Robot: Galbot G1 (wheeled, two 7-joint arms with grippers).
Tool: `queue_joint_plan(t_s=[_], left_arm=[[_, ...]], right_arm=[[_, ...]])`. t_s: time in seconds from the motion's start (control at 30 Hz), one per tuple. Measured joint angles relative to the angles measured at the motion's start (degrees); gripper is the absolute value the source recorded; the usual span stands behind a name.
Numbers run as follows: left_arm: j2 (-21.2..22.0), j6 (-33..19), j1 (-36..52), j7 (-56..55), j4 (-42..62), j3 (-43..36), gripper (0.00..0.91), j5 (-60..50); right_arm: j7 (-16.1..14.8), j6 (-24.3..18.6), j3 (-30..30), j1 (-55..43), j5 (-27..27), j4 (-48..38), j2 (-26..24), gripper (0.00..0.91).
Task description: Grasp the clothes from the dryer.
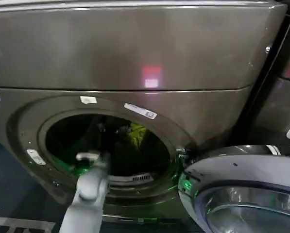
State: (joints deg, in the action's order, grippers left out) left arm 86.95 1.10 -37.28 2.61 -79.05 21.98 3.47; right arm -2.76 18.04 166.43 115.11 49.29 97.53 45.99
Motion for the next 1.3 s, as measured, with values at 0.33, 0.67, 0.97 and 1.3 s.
queue_joint_plan(t_s=[0.33,0.67,0.97,1.3], left_arm=[[1.11,0.62,19.33,9.31,27.74,-1.32,0.907,-5.40],[-1.46,-3.00,33.09,36.36,48.15,-10.14,0.907,-18.94],[-2.63,-4.74,39.86,49.89,57.70,-14.55,0.907,-40.11],[-2.21,-2.76,42.27,53.98,62.35,-17.64,0.907,-55.59]], right_arm=[[-0.74,-0.40,0.46,-0.16,-0.31,-0.71,-0.03,0.907],[-1.39,-0.64,0.63,0.06,-0.31,-1.18,0.68,0.907],[-1.61,-0.79,0.69,0.27,-0.29,-0.62,1.25,0.907],[-1.74,-0.71,0.69,0.49,-0.27,-0.36,0.55,0.907]])
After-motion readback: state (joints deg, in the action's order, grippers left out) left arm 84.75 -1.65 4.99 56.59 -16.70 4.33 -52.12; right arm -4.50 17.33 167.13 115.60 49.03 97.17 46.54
